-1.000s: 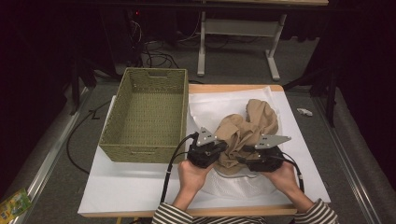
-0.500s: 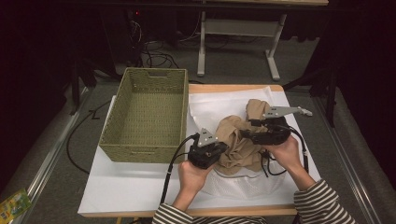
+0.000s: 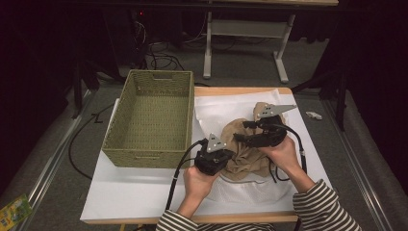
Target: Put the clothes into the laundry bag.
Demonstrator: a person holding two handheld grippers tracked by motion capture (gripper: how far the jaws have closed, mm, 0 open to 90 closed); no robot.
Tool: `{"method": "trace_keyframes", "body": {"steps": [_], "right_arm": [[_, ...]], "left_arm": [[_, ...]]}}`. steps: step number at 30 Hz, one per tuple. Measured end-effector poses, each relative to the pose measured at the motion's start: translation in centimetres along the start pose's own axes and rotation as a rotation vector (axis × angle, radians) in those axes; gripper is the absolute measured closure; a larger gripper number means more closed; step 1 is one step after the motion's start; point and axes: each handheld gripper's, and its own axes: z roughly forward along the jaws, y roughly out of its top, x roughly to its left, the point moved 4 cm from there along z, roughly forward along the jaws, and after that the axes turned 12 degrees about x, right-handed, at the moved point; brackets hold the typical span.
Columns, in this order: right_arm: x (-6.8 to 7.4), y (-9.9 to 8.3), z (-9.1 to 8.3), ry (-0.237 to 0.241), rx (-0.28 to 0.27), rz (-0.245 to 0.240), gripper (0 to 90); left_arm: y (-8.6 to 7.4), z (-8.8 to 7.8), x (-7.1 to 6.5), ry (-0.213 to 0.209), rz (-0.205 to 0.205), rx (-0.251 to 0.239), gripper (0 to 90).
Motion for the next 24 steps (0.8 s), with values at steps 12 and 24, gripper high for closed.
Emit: {"method": "trace_keyframes", "body": {"steps": [12, 24], "right_arm": [[-2.3, -2.4, 3.3, 0.042, 0.143, 0.02, 86.8], [2.8, -8.5, -0.7, 0.037, 0.08, -0.199, 87.9]], "left_arm": [[0.0, -0.8, 0.9, -0.002, -0.022, -0.002, 89.2], [2.4, -2.0, 1.5, -0.02, -0.069, -0.099, 89.3]]}}
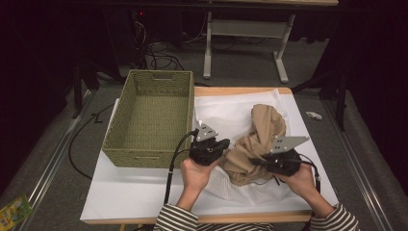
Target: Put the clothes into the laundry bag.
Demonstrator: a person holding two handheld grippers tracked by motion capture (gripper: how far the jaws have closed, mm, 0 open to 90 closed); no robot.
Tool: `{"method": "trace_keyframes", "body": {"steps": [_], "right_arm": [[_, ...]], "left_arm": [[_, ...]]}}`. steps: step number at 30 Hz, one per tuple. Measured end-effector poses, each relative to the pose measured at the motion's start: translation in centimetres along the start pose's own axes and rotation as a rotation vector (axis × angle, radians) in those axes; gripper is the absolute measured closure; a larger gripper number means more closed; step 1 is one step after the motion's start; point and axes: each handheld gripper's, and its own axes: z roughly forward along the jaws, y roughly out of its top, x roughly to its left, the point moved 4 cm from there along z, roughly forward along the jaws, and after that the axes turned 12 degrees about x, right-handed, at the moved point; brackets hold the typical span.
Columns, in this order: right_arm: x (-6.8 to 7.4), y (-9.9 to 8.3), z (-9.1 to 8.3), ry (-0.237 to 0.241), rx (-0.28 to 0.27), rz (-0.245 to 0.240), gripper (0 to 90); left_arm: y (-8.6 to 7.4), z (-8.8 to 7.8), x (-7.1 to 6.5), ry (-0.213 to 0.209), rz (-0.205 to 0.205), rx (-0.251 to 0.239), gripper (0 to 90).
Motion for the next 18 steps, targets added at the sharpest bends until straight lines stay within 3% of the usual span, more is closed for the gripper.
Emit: {"method": "trace_keyframes", "body": {"steps": [2, 5, 7, 8, 9, 11, 15, 18], "right_arm": [[0.9, -0.3, 1.5, 0.017, 0.035, -0.017, 87.8], [1.1, 0.0, 3.9, 0.028, 0.057, -0.022, 87.7], [0.7, 0.6, 5.2, -0.04, 0.046, -0.013, 86.2], [0.2, 0.8, 5.8, -0.1, 0.037, -0.027, 86.1], [-0.4, 1.1, 6.4, -0.133, 0.025, -0.009, 86.2], [-1.9, 1.6, 7.5, -0.121, 0.002, 0.068, 86.3], [-3.4, 2.2, 9.3, -0.123, 0.032, 0.119, 84.3], [-3.1, 2.5, 8.8, -0.051, 0.043, 0.141, 65.2]], "left_arm": [[0.4, 0.0, -0.6, -0.027, 0.007, -0.015, 89.3], [0.5, -0.1, -1.7, -0.033, 0.038, -0.021, 89.3], [0.4, -0.3, -2.0, -0.023, 0.051, -0.022, 89.3], [0.3, -0.3, -2.0, -0.016, 0.055, -0.016, 89.3], [0.1, -0.4, -1.9, -0.012, 0.057, -0.011, 89.4], [-0.2, -0.3, -1.7, -0.012, 0.048, -0.006, 89.4], [-1.1, 0.3, -1.2, -0.031, 0.023, 0.01, 89.3], [-1.6, 0.4, -0.9, -0.027, 0.018, 0.018, 89.2]]}}
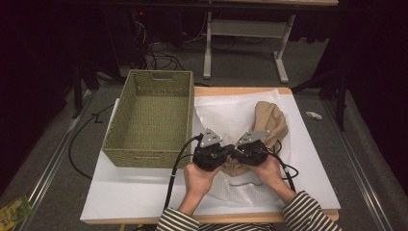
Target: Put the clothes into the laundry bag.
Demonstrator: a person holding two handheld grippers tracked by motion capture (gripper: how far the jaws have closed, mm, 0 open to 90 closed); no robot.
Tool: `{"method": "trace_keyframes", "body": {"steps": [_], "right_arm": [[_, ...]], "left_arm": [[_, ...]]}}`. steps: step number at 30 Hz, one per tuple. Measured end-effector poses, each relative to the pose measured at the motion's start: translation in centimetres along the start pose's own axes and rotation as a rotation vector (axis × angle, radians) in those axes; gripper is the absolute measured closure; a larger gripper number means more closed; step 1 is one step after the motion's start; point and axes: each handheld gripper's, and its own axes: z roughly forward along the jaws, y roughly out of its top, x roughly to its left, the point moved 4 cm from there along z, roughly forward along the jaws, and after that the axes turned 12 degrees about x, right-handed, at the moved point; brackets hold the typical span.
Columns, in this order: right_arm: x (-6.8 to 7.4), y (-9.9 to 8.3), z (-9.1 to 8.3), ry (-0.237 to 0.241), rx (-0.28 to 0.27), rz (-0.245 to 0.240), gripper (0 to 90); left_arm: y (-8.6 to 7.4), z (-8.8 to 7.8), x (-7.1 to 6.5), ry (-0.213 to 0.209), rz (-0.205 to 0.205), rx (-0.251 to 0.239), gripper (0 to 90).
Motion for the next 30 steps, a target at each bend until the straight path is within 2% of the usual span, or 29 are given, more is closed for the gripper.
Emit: {"method": "trace_keyframes", "body": {"steps": [1, 3, 7, 10, 14, 17, 21, 23, 26, 28, 30], "right_arm": [[0.2, -0.1, -0.8, 0.029, -0.003, 0.003, 59.0], [0.4, -0.4, -2.2, 0.034, -0.017, -0.001, 51.8], [0.2, -1.1, -5.8, 0.005, -0.061, -0.001, 44.5], [-0.5, -1.5, -7.4, -0.035, -0.072, 0.003, 42.2], [-3.3, -2.2, -9.5, -0.081, -0.124, 0.085, 41.3], [-7.1, -2.5, -10.5, -0.13, -0.17, 0.213, 39.8], [-11.8, -2.9, -9.9, -0.225, -0.11, 0.353, 33.2], [-13.4, -3.2, -9.3, -0.246, -0.083, 0.398, 31.6], [-14.2, -3.6, -7.9, -0.23, -0.041, 0.428, 28.5], [-14.4, -3.8, -6.9, -0.196, -0.013, 0.442, 28.4], [-14.3, -3.8, -6.1, -0.187, 0.01, 0.447, 30.8]], "left_arm": [[-0.1, 0.0, 0.1, 0.003, -0.002, 0.001, 89.1], [-0.2, -0.1, 0.5, 0.008, -0.014, 0.004, 89.1], [-0.1, -0.2, 0.5, 0.026, -0.002, 0.002, 89.0], [-0.2, -0.1, 0.4, 0.041, 0.01, 0.004, 89.0], [-0.2, -0.2, 0.5, 0.045, 0.014, 0.008, 89.0], [-0.2, -0.2, 0.5, 0.046, 0.015, 0.012, 89.0], [-0.2, -0.3, 0.5, 0.05, 0.016, 0.013, 89.0], [-0.2, -0.3, 0.5, 0.05, 0.014, 0.013, 89.0], [-0.2, -0.3, 0.5, 0.05, 0.013, 0.013, 88.9], [-0.2, -0.3, 0.6, 0.05, 0.013, 0.012, 88.9], [-0.1, -0.3, 0.7, 0.052, 0.014, 0.012, 88.9]]}}
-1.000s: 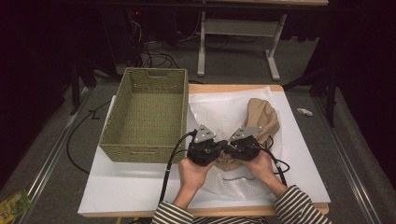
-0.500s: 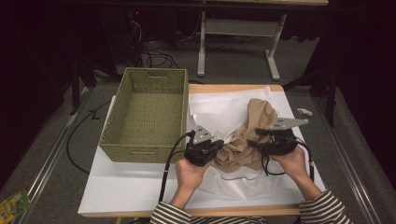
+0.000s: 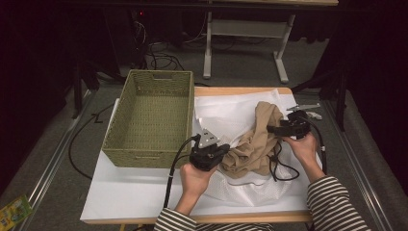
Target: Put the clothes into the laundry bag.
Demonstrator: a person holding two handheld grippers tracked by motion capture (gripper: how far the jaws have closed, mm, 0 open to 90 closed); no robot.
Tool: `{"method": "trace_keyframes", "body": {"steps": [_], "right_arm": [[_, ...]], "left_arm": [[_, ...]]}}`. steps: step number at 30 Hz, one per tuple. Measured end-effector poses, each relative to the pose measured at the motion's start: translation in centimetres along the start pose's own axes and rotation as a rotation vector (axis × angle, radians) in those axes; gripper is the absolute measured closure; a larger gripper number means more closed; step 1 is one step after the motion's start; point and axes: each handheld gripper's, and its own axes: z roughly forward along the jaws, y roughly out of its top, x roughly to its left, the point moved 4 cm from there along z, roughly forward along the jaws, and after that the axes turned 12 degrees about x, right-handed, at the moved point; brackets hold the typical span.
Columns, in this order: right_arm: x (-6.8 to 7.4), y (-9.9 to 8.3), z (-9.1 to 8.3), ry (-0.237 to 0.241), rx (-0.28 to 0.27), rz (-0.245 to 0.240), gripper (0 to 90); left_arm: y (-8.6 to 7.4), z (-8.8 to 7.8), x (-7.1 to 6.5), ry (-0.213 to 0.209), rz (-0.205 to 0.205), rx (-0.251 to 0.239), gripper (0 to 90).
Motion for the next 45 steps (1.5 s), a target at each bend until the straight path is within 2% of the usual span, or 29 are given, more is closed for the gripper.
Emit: {"method": "trace_keyframes", "body": {"steps": [2, 3, 6, 7, 8, 9, 10, 12, 15, 17, 19, 20, 23, 26, 29, 32, 34, 39, 43, 45], "right_arm": [[0.2, 0.0, 0.6, 0.005, 0.027, -0.011, 40.1], [0.3, -0.1, 1.2, 0.005, 0.058, -0.028, 47.6], [0.6, -0.7, 3.0, 0.049, 0.152, -0.06, 69.3], [0.9, -0.9, 3.4, 0.049, 0.178, -0.084, 79.5], [1.4, -1.2, 3.7, 0.048, 0.185, -0.105, 86.4], [1.6, -1.3, 3.8, 0.05, 0.183, -0.125, 88.6], [1.8, -1.4, 3.7, 0.037, 0.175, -0.139, 89.4], [2.2, -1.3, 2.8, 0.053, 0.12, -0.151, 89.8], [2.9, -1.2, -0.4, 0.087, -0.013, -0.173, 89.9], [3.9, -1.3, -3.1, 0.105, -0.107, -0.2, 89.8], [5.3, -1.8, -5.3, 0.115, -0.174, -0.274, 89.8], [6.5, -2.3, -6.4, 0.114, -0.201, -0.326, 89.8], [9.1, -3.8, -7.9, 0.125, -0.227, -0.443, 89.7], [11.7, -5.5, -8.0, 0.179, -0.201, -0.525, 89.6], [13.1, -6.7, -6.8, 0.211, -0.142, -0.573, 89.6], [14.3, -7.5, -5.0, 0.203, -0.087, -0.616, 89.5], [14.8, -7.8, -3.8, 0.199, -0.049, -0.627, 89.4], [14.9, -7.5, -1.5, 0.128, -0.002, -0.644, 89.4], [14.5, -6.5, -0.5, 0.078, -0.001, -0.615, 89.5], [14.4, -5.9, -0.4, 0.064, -0.011, -0.584, 89.5]], "left_arm": [[0.1, 0.0, 0.1, -0.001, -0.003, -0.001, 88.9], [0.1, 0.0, 0.1, 0.0, -0.002, 0.0, 88.9], [0.4, 0.1, 0.1, 0.007, 0.002, -0.004, 88.9], [0.5, 0.1, 0.2, 0.002, 0.0, -0.007, 88.9], [0.6, 0.1, 0.2, 0.001, 0.0, -0.006, 88.9], [0.6, 0.2, 0.3, 0.001, -0.001, -0.004, 88.9], [0.6, 0.3, 0.3, 0.002, -0.003, -0.004, 88.9], [0.6, 0.4, 0.5, 0.006, -0.001, 0.006, 88.9], [0.6, 0.5, 0.7, 0.006, -0.01, 0.003, 88.9], [0.7, 0.6, 0.7, 0.003, -0.013, 0.002, 88.9], [0.8, 0.7, 0.6, 0.0, -0.016, 0.0, 88.9], [0.9, 0.8, 0.6, -0.001, -0.02, -0.003, 88.9], [1.1, 0.9, 0.5, -0.003, -0.021, -0.004, 89.0], [1.5, 0.8, 0.5, 0.003, -0.019, -0.01, 89.0], [1.9, 0.5, 0.4, 0.007, -0.013, -0.018, 89.0], [2.2, 0.3, 0.2, -0.014, -0.021, -0.038, 89.1], [2.3, 0.1, -0.2, -0.026, -0.017, -0.05, 89.2], [2.7, -0.5, -1.3, -0.041, 0.02, -0.065, 89.4], [2.9, -0.6, -1.8, -0.07, 0.028, -0.068, 89.5], [3.2, -0.5, -1.9, -0.075, 0.032, -0.058, 89.5]]}}
